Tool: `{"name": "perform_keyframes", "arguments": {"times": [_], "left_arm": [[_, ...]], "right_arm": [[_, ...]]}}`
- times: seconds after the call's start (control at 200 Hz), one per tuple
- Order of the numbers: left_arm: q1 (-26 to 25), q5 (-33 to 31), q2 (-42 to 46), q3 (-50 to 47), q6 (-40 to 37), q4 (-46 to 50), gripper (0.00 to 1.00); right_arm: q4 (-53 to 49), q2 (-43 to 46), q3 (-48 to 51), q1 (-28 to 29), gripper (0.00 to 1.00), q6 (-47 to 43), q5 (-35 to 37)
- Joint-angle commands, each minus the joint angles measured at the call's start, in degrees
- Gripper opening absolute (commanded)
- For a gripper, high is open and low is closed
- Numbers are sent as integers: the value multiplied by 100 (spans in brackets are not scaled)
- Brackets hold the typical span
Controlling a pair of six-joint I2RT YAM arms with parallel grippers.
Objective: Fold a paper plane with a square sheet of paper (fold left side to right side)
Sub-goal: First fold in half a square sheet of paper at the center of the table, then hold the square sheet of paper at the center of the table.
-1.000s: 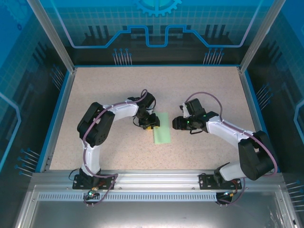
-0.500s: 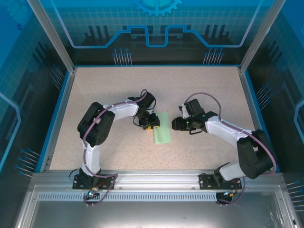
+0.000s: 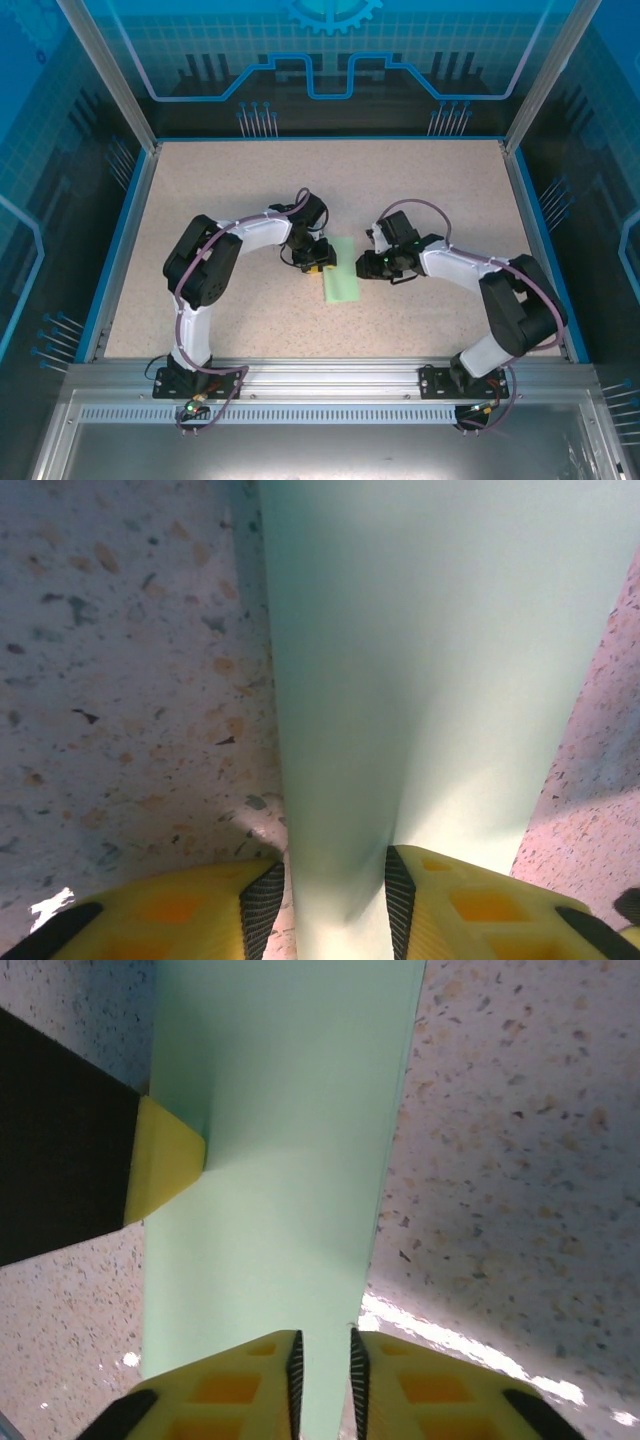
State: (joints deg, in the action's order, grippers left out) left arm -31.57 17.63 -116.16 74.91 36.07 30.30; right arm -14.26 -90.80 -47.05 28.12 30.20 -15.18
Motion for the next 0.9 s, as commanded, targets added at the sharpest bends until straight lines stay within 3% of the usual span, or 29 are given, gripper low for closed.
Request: {"name": "perform_keyframes", "arguments": {"times": [0.0, 0.895], "left_arm": [[-148, -706, -926, -320, -78, -392, 40], [-154, -691, -926, -276, -145, -345, 40]], "right_arm": [[243, -233, -229, 88, 19, 56, -267], [-337, -1157, -669, 272, 18, -18, 161]]}}
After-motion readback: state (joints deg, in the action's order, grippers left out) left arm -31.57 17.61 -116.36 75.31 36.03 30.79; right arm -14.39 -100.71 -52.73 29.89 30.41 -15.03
